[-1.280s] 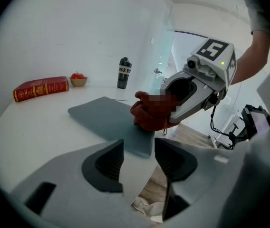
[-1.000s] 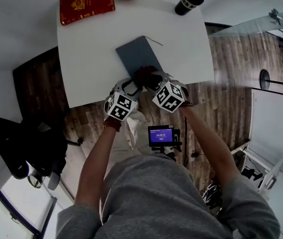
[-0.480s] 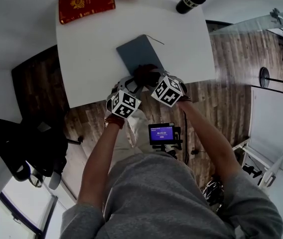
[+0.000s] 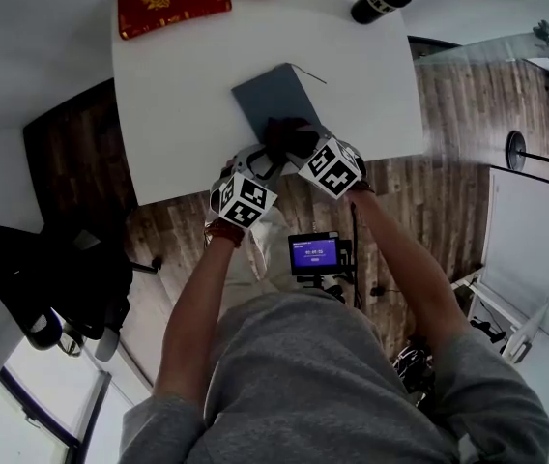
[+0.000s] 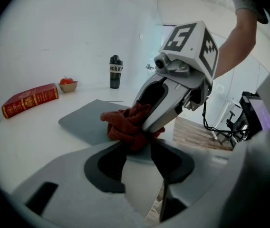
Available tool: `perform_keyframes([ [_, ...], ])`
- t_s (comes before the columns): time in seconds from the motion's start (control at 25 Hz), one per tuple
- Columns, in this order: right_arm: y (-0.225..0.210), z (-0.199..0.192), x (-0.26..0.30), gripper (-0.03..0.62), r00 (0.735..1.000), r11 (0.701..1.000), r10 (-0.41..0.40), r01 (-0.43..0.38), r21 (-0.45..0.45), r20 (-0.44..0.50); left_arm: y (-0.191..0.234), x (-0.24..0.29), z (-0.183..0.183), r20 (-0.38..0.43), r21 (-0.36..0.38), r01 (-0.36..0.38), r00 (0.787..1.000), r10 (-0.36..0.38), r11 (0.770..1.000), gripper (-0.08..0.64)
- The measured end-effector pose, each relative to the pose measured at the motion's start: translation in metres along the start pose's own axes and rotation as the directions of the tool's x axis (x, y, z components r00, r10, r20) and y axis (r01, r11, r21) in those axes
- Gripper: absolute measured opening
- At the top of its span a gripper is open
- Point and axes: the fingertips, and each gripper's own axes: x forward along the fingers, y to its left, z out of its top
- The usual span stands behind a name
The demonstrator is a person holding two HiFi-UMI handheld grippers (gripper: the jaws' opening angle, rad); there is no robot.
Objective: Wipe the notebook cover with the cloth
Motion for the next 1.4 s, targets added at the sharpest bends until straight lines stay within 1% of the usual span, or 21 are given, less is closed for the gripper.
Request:
perform_keyframes([
  [0.16, -0.009, 0.012, -0.008, 0.178, 0.999, 0.999, 0.041, -0.041, 0.007, 0.015, 0.0, 0.001, 0.001, 0.003, -0.014, 0.015, 1.0, -0.015, 1.0, 0.162],
  [0.28, -0.031, 0.044, -0.018, 0.179, 0.997, 0.999, 0.036, -0.037, 0.017, 0.07, 0.001, 0.0, 0.001, 0.007, -0.009, 0.009, 1.0, -0.009, 1.0, 0.157],
  [0.36, -0.047, 0.071, -0.01, 0.179, 0.996, 1.0, 0.023, -0.022, -0.006, 0.087, 0.002, 0.0, 0.001, 0.009, -0.008, 0.001, 1.0, -0.001, 1.0, 0.16],
  [0.48, -0.062, 0.103, 0.013, 0.181, 0.998, 0.998, 0.016, -0.012, -0.069, 0.064, 0.001, 0.001, 0.002, 0.012, -0.014, 0.004, 1.0, -0.004, 1.0, 0.16],
  [0.6, -0.072, 0.122, 0.036, 0.181, 0.999, 0.996, 0.003, 0.0, -0.086, 0.037, -0.001, 0.0, 0.002, 0.015, -0.014, 0.007, 1.0, -0.007, 1.0, 0.161],
  [0.68, -0.076, 0.124, 0.049, 0.181, 1.0, 0.996, 0.004, -0.004, -0.095, -0.001, -0.002, 0.0, 0.002, 0.017, -0.007, 0.005, 1.0, -0.004, 1.0, 0.167],
  [0.8, -0.075, 0.112, 0.065, 0.178, 0.997, 0.992, 0.024, -0.033, -0.123, -0.074, -0.002, 0.0, 0.002, 0.02, -0.005, 0.0, 1.0, 0.0, 1.0, 0.172],
  [0.92, -0.07, 0.108, 0.067, 0.169, 0.996, 0.993, 0.037, -0.046, -0.106, -0.085, 0.0, -0.001, -0.001, 0.018, -0.004, -0.006, 1.0, 0.006, 1.0, 0.17],
  [1.04, -0.066, 0.105, 0.063, 0.166, 0.994, 0.991, 0.031, -0.044, -0.123, -0.106, 0.0, -0.001, 0.0, 0.017, -0.005, -0.008, 1.0, 0.008, 1.0, 0.17],
  [1.2, -0.062, 0.095, 0.06, 0.164, 0.991, 0.996, 0.043, -0.052, -0.068, -0.123, 0.001, 0.0, 0.001, 0.015, -0.015, -0.007, 1.0, 0.007, 1.0, 0.164],
  [1.4, -0.051, 0.084, 0.055, 0.163, 0.99, 0.997, 0.05, -0.058, -0.054, -0.132, 0.001, 0.0, 0.0, 0.013, -0.026, -0.004, 1.0, 0.004, 1.0, 0.164],
])
